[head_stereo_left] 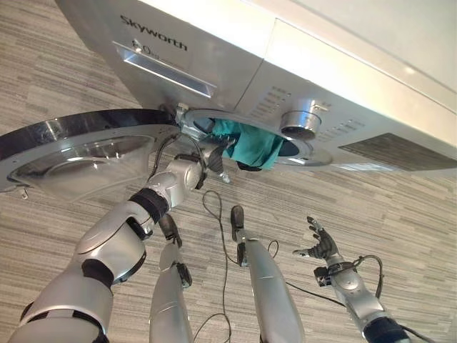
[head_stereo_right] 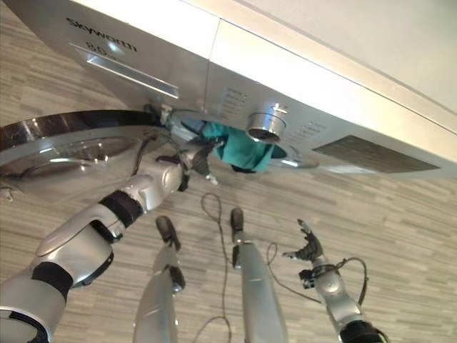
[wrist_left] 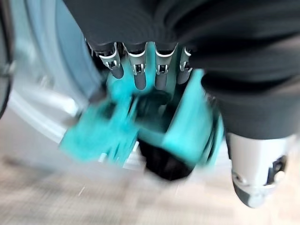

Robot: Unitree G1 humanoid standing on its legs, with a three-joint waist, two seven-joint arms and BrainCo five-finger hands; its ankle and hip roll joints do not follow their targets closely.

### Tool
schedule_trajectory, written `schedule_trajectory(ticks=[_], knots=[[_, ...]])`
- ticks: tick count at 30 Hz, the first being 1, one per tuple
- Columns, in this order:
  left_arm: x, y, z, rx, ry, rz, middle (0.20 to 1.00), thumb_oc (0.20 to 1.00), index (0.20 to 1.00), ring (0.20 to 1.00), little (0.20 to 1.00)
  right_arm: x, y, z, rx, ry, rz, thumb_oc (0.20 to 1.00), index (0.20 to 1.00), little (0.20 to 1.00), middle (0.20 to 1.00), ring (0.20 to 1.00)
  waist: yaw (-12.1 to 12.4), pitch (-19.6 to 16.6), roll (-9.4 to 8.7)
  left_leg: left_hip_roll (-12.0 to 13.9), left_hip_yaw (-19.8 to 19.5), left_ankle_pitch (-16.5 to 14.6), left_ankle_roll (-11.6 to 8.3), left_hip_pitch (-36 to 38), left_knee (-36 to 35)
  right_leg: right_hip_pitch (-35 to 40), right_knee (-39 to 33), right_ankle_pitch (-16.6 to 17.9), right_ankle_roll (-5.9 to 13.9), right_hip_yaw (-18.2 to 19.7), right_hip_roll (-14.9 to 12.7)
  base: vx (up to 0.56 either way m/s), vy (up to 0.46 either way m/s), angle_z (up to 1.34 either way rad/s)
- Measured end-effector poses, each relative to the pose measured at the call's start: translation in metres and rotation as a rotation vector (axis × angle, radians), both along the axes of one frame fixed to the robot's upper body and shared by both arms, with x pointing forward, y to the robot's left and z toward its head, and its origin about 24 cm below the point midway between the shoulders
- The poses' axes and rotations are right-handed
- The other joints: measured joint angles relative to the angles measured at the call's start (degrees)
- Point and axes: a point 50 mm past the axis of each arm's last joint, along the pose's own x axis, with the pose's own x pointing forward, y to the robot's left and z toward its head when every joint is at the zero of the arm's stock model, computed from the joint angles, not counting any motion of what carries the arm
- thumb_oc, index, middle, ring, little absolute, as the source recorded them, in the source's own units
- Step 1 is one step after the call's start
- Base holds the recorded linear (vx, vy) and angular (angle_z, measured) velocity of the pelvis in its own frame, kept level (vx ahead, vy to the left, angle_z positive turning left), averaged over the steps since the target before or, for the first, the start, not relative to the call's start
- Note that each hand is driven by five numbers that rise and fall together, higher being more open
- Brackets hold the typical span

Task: Grab the laundry basket,head to the washer,open it,put in the laundry and shut it.

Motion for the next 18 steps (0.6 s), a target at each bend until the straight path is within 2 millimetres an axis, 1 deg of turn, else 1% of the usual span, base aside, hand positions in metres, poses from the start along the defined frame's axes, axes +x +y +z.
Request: schedule_trajectory(ticks=[1,2,3,4,5,6,7,8,9,10,12,13,14,15,16,17,18], knots=[[0.000,0.005,0.001,-0.023,-0.011,0.017,1.000,1.000,1.000,1.000,1.000,0.010,0.001,-0.007,0.001,0.037,-0.034,1.000,1.000,1.000,1.000,1.000,0.12,0.56,0.45,-0.01,-0.32,0.34,-0.07,1.06,-0.63,1.09,-0.13,-0.03,-0.04,-0.58,0.04,0.03,-0.014,0.09],[-0.003,0.009,-0.001,-0.069,-0.016,0.022,1.000,1.000,1.000,1.000,1.000,0.015,-0.001,-0.009,-0.009,0.061,-0.054,1.000,1.000,1.000,1.000,1.000,1.00,1.14,1.41,-0.27,-0.84,0.69,-0.19,1.93,-1.40,2.17,-0.43,-0.13,-0.03,-1.15,0.09,0.03,-0.008,0.13],[-0.019,0.017,0.000,-0.194,-0.074,-0.019,1.000,1.000,1.000,1.000,1.000,0.018,-0.001,-0.006,-0.004,0.044,-0.072,1.000,1.000,1.000,1.000,1.000,1.78,1.77,2.53,-0.14,-1.38,1.09,-0.42,3.15,-2.40,2.96,-0.24,-0.44,-0.32,-1.29,0.15,0.01,0.013,0.18],[-0.025,0.025,-0.006,-0.218,-0.090,-0.015,1.000,1.000,1.000,1.000,1.000,0.019,-0.001,-0.006,-0.004,0.039,-0.076,1.000,1.000,1.000,1.000,1.000,2.93,2.19,3.48,-0.17,-1.93,1.27,-0.33,3.62,-2.51,3.49,0.17,-0.77,-0.44,-1.88,0.03,0.01,0.015,0.18],[-0.028,0.032,-0.016,-0.230,-0.073,0.005,1.000,1.000,1.000,1.000,1.000,0.020,-0.001,-0.007,-0.005,0.042,-0.075,1.000,1.000,1.000,1.000,1.000,4.10,2.22,3.74,-0.26,-2.16,1.28,-0.35,4.05,-2.58,3.67,0.89,-1.42,-0.54,-2.02,-0.17,0.00,0.015,0.29],[-0.032,0.045,-0.032,-0.221,-0.037,0.051,1.000,1.000,1.000,1.000,1.000,0.021,-0.001,-0.008,-0.004,0.047,-0.082,1.000,1.000,1.000,1.000,1.000,5.33,2.13,4.34,-0.58,-3.05,1.36,-0.45,4.08,-2.59,3.53,2.50,-2.46,-0.74,-2.65,-0.69,0.01,0.025,0.27],[-0.036,0.050,-0.041,-0.223,-0.015,0.064,1.000,1.000,1.000,1.000,1.000,0.024,-0.001,-0.010,0.000,0.050,-0.099,1.000,1.000,1.000,1.000,1.000,5.61,2.12,4.27,-0.68,-3.30,1.41,-0.52,4.07,-2.60,3.27,3.30,-3.07,-0.76,-2.73,-0.85,0.01,0.019,0.27],[-0.042,0.058,-0.054,-0.222,0.019,0.088,1.000,1.000,1.000,1.000,1.000,0.027,-0.002,-0.011,-0.003,0.059,-0.116,1.000,1.000,1.000,1.000,1.000,6.74,2.13,4.39,-0.90,-3.49,1.47,-0.56,3.98,-2.70,2.99,4.01,-3.49,-0.86,-2.84,-1.13,0.00,0.024,0.18],[-0.056,0.072,-0.070,-0.267,0.053,0.125,1.000,1.000,1.000,1.000,1.000,0.036,-0.004,-0.010,0.007,0.078,-0.155,1.000,1.000,1.000,1.000,1.000,6.57,2.13,4.10,-1.10,-3.73,1.56,-0.43,3.66,-3.18,1.96,5.15,-3.94,-1.03,-2.87,-1.52,0.00,0.030,0.14],[-0.066,0.078,-0.085,-0.272,0.097,0.146,1.000,1.000,1.000,1.000,1.000,0.039,-0.009,-0.010,0.010,0.083,-0.185,1.000,1.000,1.000,1.000,1.000,7.25,2.14,4.13,-1.22,-3.84,1.83,-0.34,3.14,-3.34,1.14,5.73,-4.13,-1.12,-2.88,-1.72,0.01,0.032,0.11],[-0.081,0.085,-0.105,-0.276,0.160,0.168,1.000,1.000,1.000,1.000,1.000,0.045,-0.016,-0.006,0.041,0.076,-0.250,1.000,1.000,1.000,1.000,1.000,8.19,2.18,4.23,-1.42,-4.33,2.29,-0.59,1.91,-3.24,-0.04,6.55,-4.36,-1.14,-3.14,-1.95,0.01,0.014,0.10],[-0.090,0.083,-0.109,-0.322,0.172,0.168,1.000,1.000,1.000,1.000,1.000,0.050,-0.023,-0.004,0.059,0.090,-0.308,1.000,1.000,1.000,1.000,1.000,8.14,2.29,4.19,-1.50,-4.59,2.64,-0.61,1.49,-3.35,-0.51,6.77,-4.40,-1.14,-3.34,-2.09,0.01,0.013,0.13],[-0.094,0.079,-0.113,-0.327,0.196,0.149,1.000,1.000,1.000,1.000,1.000,0.051,-0.030,-0.002,0.073,0.090,-0.344,1.000,1.000,1.000,1.000,1.000,9.23,2.48,4.54,-1.62,-4.83,3.06,-0.48,1.30,-3.36,-0.56,6.94,-4.45,-1.20,-3.79,-2.28,0.01,0.013,0.16],[-0.101,0.078,-0.113,-0.351,0.218,0.130,1.000,1.000,1.000,1.000,1.000,0.054,-0.034,0.001,0.093,0.085,-0.375,1.000,1.000,1.000,1.000,1.000,9.76,2.64,4.84,-1.77,-5.29,3.05,-0.44,0.99,-3.40,-0.79,7.35,-4.71,-1.23,-4.15,-2.47,0.01,0.016,0.19],[-0.109,0.076,-0.103,-0.393,0.192,0.089,1.000,1.000,1.000,1.000,1.000,0.057,-0.041,0.005,0.115,0.077,-0.416,1.000,1.000,1.000,1.000,1.000,10.25,2.77,4.87,-1.94,-5.64,3.42,-0.32,0.79,-4.19,-1.55,8.17,-5.01,-1.27,-4.30,-2.73,0.04,0.043,0.22],[-0.111,0.078,-0.099,-0.410,0.191,0.085,1.000,1.000,1.000,1.000,1.000,0.060,-0.046,0.010,0.133,0.057,-0.436,1.000,1.000,1.000,1.000,1.000,12.22,3.13,5.59,-2.33,-6.00,3.66,-0.37,0.69,-4.21,-1.79,9.02,-5.42,-1.34,-4.50,-3.28,0.04,0.043,0.19],[-0.122,0.085,-0.085,-0.454,0.163,0.064,1.000,1.000,1.000,1.000,1.000,0.064,-0.055,0.019,0.195,0.018,-0.499,1.000,1.000,1.000,1.000,1.000,11.94,3.32,5.82,-2.51,-6.06,3.78,-0.41,0.00,-4.25,-2.82,9.85,-5.71,-1.43,-4.45,-3.58,0.05,0.039,0.15]])
